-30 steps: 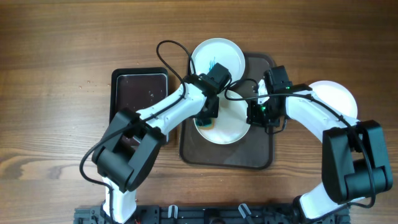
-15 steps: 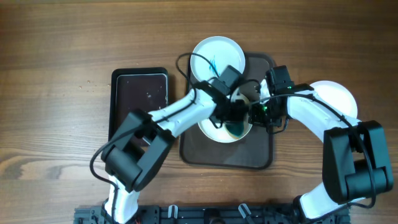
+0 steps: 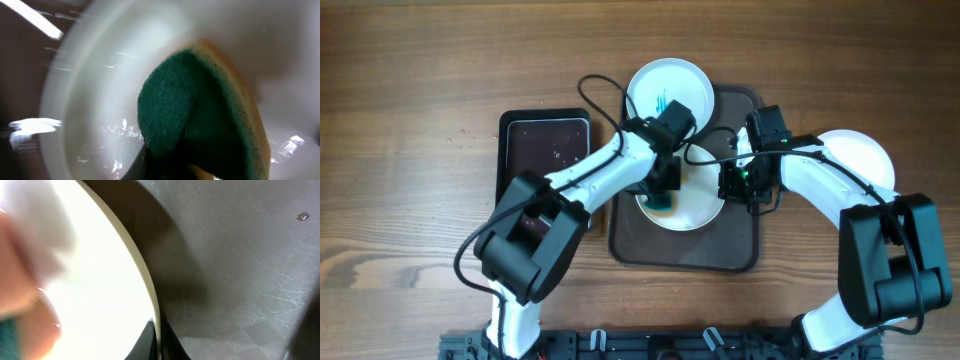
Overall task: Clean dirty plates on tray and stack at the side
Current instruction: 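Scrub the held plate with the sponge in left gripper, then move sponge back toward the black tray with left gripper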
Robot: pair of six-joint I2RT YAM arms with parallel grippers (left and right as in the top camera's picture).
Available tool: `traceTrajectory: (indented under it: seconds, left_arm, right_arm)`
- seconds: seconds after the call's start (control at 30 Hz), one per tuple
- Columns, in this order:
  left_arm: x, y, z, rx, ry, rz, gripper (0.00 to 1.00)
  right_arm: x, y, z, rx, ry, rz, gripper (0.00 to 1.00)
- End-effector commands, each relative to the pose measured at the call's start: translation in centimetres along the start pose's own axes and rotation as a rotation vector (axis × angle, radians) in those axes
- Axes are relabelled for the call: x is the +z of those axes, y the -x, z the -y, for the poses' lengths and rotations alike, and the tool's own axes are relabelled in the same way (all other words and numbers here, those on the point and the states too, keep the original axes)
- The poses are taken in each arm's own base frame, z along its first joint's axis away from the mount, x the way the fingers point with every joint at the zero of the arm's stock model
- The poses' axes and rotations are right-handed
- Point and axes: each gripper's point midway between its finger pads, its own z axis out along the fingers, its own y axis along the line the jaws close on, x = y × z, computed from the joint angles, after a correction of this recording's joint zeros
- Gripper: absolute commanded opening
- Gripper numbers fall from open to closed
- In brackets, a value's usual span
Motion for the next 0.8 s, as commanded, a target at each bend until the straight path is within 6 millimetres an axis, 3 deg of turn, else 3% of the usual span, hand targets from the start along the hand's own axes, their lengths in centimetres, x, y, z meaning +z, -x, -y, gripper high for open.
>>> traceTrajectory:
  seconds: [0.0, 0.1, 0.27, 0.4, 0.57, 0.67, 0.77]
  left_arm:
    - [-1.2, 3.2, -7.5, -0.055, 0.325, 0.133, 0.04]
    - [-2.2, 3.6, -6.1, -0.062, 0.262, 0.129, 0.04]
    - [-5.5, 3.0, -1.7, -0.093, -0.053, 0.058, 0.04]
    - [-9.9, 3.4, -2.1, -0.131, -0.175, 0.079, 0.04]
    - [-14.3, 3.6, -7.8, -0.205, -0.146, 0.131, 0.04]
    - [-14.9, 3.3, -13.6, -0.299, -0.006, 0.13, 0.04]
    - [-14.0, 2.8, -18.3, -0.394, 0.097, 0.115, 0.04]
  right_arm:
    - [1.0, -1.2, 2.3, -0.005, -0.098, -0.035, 0.05]
    - [1.0, -1.2, 2.3, -0.005, -0.098, -0.035, 0.04]
    - [1.0, -1.2, 2.3, -0.003, -0.098, -0.038, 0.04]
    - [1.0, -1.4, 2.4, -0.002, -0.1, -0.044, 0.04]
    - [1.0, -1.4, 2.4, -0.001, -0.1, -0.044, 0.04]
    - [1.0, -1.3, 2.3, -0.002, -0.099, -0.04, 0.04]
    - [1.0, -1.0, 2.3, -0.006, -0.096, -0.03, 0.04]
